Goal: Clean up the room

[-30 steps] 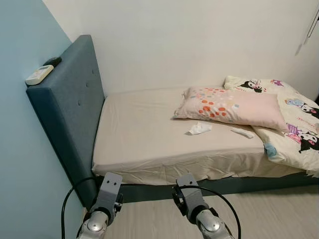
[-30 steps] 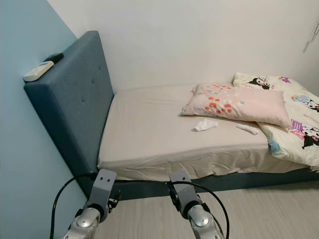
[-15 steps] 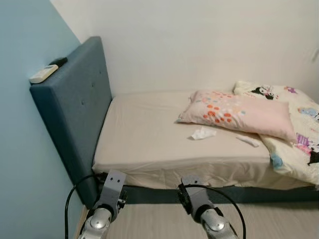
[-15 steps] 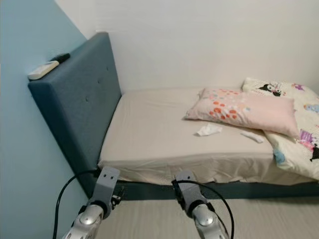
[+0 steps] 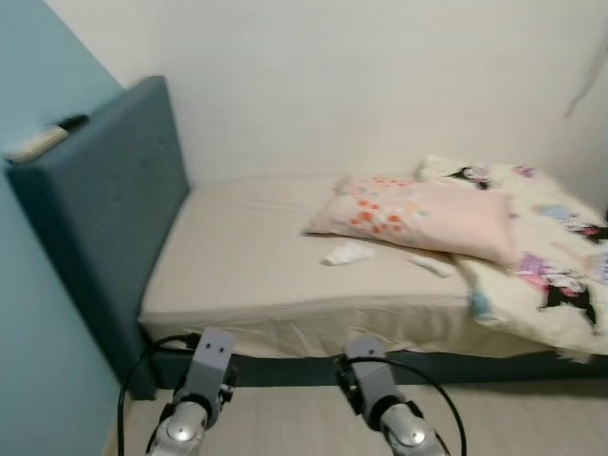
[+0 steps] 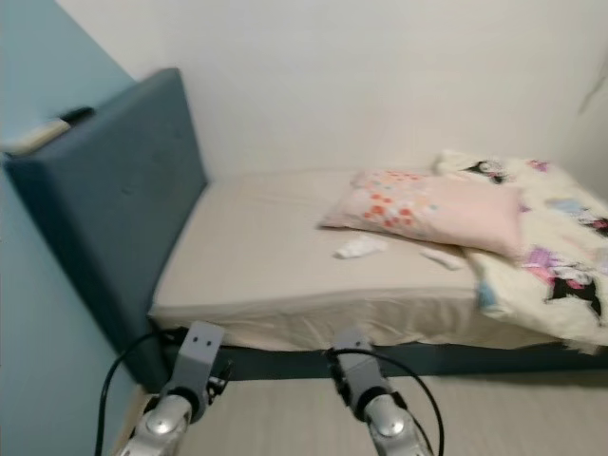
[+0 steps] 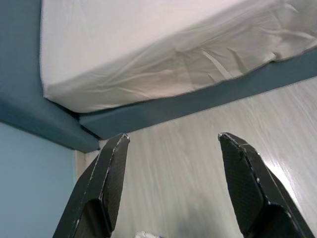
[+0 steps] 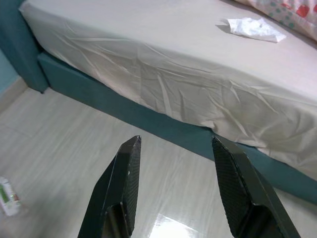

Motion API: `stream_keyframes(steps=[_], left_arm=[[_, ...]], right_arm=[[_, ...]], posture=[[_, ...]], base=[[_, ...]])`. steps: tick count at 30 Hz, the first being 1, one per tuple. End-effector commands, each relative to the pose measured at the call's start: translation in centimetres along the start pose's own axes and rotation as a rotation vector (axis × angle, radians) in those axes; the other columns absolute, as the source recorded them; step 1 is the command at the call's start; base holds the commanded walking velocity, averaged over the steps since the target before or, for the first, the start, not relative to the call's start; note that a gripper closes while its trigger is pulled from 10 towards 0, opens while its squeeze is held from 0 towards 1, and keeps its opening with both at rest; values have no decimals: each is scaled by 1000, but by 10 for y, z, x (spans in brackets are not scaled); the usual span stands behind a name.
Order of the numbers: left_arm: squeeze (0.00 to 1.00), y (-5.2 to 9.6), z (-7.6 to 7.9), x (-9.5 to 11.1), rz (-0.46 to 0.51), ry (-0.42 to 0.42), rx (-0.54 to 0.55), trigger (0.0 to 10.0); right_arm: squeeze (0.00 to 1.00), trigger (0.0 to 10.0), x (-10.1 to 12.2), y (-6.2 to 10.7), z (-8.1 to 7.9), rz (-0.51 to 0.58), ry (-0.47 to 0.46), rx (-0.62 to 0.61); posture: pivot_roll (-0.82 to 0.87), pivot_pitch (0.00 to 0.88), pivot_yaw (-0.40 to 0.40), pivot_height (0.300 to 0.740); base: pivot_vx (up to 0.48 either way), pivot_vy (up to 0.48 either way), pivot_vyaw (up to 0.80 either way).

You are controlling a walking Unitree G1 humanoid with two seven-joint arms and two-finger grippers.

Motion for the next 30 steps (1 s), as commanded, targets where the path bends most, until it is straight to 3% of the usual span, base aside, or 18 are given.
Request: stream_keyframes(steps=[1,17,21,30], left_arm=[[0,1,-1,-3,-12,-10,-4,10000],[0,-1,-1,0,-11,-16,-11,10000],[0,-1,5,0,-14,-51,-63,10000],[0,-3,3,3,-4,-61,-44,10000]], right_arm=[[0,10000,-3,1,4,-12,8,-7],[0,10000,-2,0,4,-11,-1,-16],[0,10000,-2,0,4,-10,-3,-18],[0,10000,-3,1,4,-11,-6,-23]], posture=[[-7,20,13,740],[-6,24,21,740],[-6,28,24,740],[-7,36,27,740]], base=[[0,-379,0],[0,-377,0],[0,223,0],[0,396,0]])
Point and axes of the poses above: a point about 5 cm out from each wrist's last joint towards the gripper, its own y axis pointing back from the gripper into the wrist, its own x axis along the axis of the wrist's last joint, z = x × y, the point moved 3 cm from there along -y, pointing out of the wrist towards the gripper, and after that the axes turned 1 degree about y, right-handed, at the moved point
